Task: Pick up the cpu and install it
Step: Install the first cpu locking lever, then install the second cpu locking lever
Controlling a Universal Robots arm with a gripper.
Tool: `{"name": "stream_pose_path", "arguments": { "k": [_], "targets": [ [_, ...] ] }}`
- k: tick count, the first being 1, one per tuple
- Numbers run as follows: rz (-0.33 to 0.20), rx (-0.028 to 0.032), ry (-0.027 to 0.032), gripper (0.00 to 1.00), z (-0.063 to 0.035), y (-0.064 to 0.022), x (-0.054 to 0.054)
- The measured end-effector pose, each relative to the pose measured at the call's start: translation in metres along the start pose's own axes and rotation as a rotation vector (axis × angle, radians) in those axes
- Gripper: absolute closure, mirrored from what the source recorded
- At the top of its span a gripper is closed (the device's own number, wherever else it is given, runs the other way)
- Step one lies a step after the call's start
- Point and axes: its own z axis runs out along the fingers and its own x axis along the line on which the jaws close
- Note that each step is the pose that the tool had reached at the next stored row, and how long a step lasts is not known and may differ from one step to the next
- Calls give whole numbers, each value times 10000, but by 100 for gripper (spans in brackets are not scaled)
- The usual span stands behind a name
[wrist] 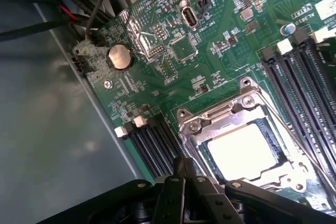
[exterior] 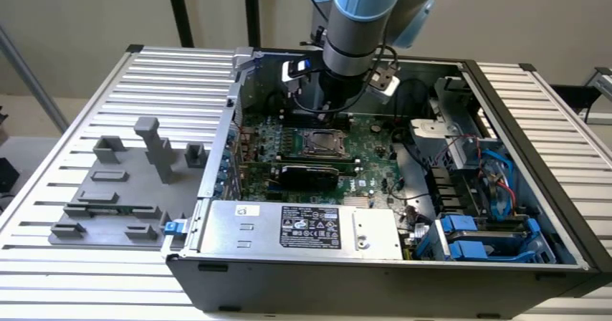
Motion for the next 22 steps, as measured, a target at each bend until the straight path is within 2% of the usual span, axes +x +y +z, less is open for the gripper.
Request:
{"name": "stream_pose_path", "arguments": {
  "k": [6,22],
  "targets": [
    [6,18,-10,89,-87,39,-112],
    [6,19,-10,89,-296,63,-416]
  ]
}}
